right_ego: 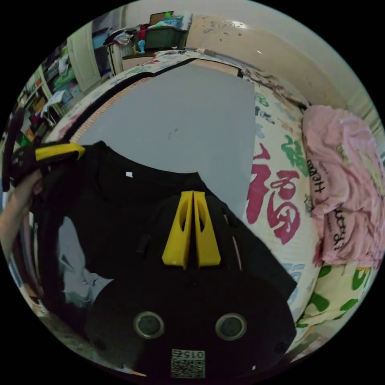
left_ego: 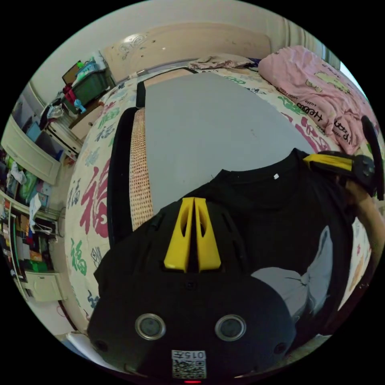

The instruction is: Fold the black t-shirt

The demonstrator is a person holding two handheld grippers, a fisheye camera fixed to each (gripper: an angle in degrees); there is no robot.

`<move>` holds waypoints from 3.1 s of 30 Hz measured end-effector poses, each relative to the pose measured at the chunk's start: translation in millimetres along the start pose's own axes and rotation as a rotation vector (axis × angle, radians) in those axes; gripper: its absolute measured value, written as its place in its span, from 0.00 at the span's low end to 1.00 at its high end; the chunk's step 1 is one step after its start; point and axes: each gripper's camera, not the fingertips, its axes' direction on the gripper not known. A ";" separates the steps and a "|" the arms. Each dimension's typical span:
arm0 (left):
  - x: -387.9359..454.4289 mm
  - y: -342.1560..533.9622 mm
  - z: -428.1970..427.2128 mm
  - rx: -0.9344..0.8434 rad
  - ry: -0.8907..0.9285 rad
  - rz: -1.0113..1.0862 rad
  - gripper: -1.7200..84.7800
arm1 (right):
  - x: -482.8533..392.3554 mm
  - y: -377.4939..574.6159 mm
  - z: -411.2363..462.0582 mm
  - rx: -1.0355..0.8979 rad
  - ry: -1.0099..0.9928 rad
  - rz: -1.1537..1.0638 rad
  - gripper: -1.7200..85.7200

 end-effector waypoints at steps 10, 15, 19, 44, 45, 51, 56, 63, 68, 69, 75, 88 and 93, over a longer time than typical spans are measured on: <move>-2.6 314.1 -215.1 0.282 0.334 0.034 0.04 | 60.0 303.6 -216.8 0.268 -0.136 0.236 0.12; 22.0 446.8 -237.1 0.088 0.335 -0.047 0.05 | 60.3 405.7 -249.2 0.096 -0.146 0.450 0.12; 36.7 537.9 -243.5 -0.057 0.273 -0.158 0.10 | 35.6 444.1 -263.9 -0.007 -0.254 0.456 0.13; -22.9 730.9 -292.4 -0.164 0.311 -0.349 0.02 | -100.7 529.9 -343.6 -0.215 -0.339 0.456 0.02; -23.1 731.8 -295.2 -0.158 0.318 -0.348 0.03 | -111.9 533.3 -347.5 -0.207 -0.326 0.455 0.02; -21.3 733.8 -301.5 -0.214 0.271 -0.341 0.11 | -180.1 540.3 -352.7 -0.246 -0.238 0.405 0.02; -34.5 731.1 -328.8 -0.217 0.279 -0.299 0.04 | -239.0 543.6 -366.4 -0.275 -0.147 0.303 0.02; -24.2 711.8 -361.8 -0.264 0.100 -0.104 0.02 | -325.8 557.3 -378.3 -0.364 -0.004 0.185 0.02; -8.1 688.7 -375.8 -0.283 -0.051 0.052 0.02 | -380.6 566.1 -396.9 -0.384 0.055 0.144 0.03; -5.8 687.0 -378.0 -0.283 -0.073 0.076 0.02 | -388.8 572.3 -406.3 -0.363 0.039 0.162 0.03; -13.7 664.0 -398.9 -0.313 -0.185 0.201 0.02 | -363.9 651.4 -498.0 -0.056 -0.191 0.671 0.11; -178.6 542.8 -537.6 -0.319 0.205 0.322 0.02 | -554.3 699.4 -937.6 1.645 -0.290 0.275 0.02; -214.9 515.8 -566.5 -0.276 0.126 0.369 0.02 | -658.7 710.4 -1013.8 1.969 -0.425 -0.081 0.01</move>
